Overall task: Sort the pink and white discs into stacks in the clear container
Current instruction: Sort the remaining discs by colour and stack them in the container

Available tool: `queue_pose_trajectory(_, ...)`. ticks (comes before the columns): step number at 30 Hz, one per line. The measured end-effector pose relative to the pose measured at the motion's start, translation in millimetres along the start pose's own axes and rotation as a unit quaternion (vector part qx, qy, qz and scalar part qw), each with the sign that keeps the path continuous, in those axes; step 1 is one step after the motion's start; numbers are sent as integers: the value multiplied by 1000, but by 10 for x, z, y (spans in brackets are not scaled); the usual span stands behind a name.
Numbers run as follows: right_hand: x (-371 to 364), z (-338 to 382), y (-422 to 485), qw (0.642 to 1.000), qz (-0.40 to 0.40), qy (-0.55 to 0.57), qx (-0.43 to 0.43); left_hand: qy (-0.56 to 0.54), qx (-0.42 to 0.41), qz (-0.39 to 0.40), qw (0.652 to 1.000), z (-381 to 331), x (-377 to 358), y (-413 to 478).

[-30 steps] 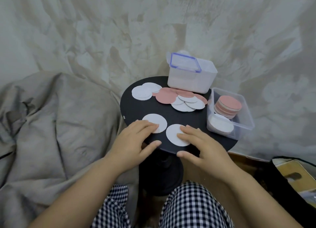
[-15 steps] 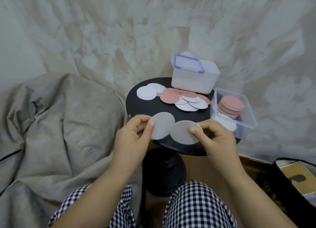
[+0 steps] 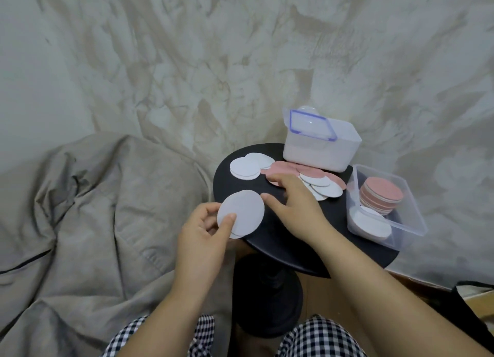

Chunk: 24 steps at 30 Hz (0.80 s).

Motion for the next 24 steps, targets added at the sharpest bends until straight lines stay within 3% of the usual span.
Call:
queue_pose_trajectory(4,-268,40,440,985,103,-134,36,4,5,-38,999,19,130,51)
queue_pose_trajectory(9,-459,21,666,958,141,-246,51,8,18,-52,998,83,211,55)
queue_pose_trajectory(14,-286,15,249,964,109,-206,127,-3,24,-57,998,130,244,62)
queue_pose_trajectory(24,170,-291,-789,984,97,-137,61,-12,20,-46,999,206,151,-4)
Point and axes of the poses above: each hand's wrist, its own y-axis towards the middle knuckle, its own x-axis out of the back of the hand, z = x × y, the point moved 2 cm from there along y, towards the middle knuckle, and after that the axes turned 3 degrees about z, right-handed, at the moved point
